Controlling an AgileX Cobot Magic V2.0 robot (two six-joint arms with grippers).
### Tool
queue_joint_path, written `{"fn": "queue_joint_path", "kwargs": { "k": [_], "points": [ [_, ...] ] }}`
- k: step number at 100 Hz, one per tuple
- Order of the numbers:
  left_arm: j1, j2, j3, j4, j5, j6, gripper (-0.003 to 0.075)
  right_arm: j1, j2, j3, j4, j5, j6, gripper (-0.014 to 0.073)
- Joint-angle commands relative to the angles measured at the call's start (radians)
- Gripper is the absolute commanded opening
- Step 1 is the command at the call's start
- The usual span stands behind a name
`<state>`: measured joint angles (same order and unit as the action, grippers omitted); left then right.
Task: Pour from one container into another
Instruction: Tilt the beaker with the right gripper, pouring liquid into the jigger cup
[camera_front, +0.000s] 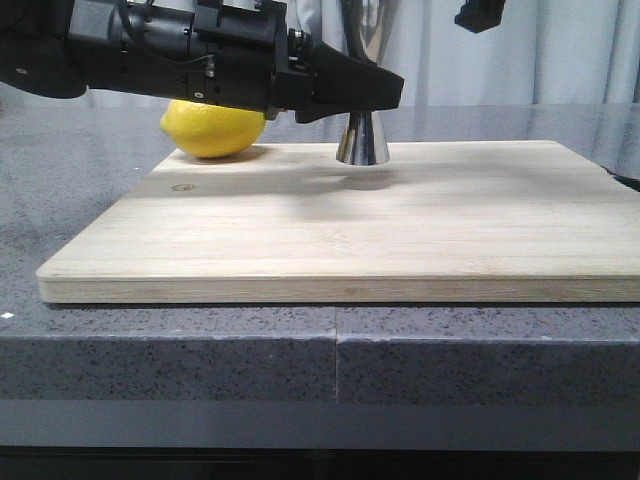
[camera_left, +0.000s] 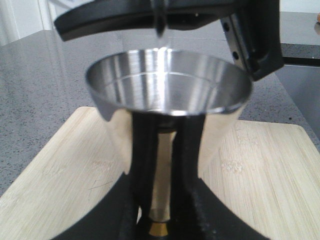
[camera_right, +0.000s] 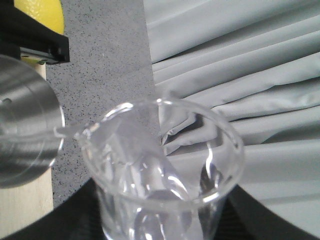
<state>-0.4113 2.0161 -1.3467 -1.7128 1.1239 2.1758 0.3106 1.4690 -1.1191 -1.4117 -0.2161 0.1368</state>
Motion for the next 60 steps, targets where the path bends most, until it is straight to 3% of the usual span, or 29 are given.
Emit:
{"fn": "queue_joint_path", "kwargs": {
  "k": [1, 60],
  "points": [
    [-0.008, -0.051, -0.031, -0.067, 0.069, -0.008, 0.0040, -0.003, -0.039, -0.038, 0.001, -0.009, -0.007, 0.0272],
    [-0.008, -0.051, -0.031, -0.067, 0.069, -0.008, 0.0040, -0.003, -0.037, -0.041, -0.074, -0.009, -0.007, 0.0272]
  ]
}}
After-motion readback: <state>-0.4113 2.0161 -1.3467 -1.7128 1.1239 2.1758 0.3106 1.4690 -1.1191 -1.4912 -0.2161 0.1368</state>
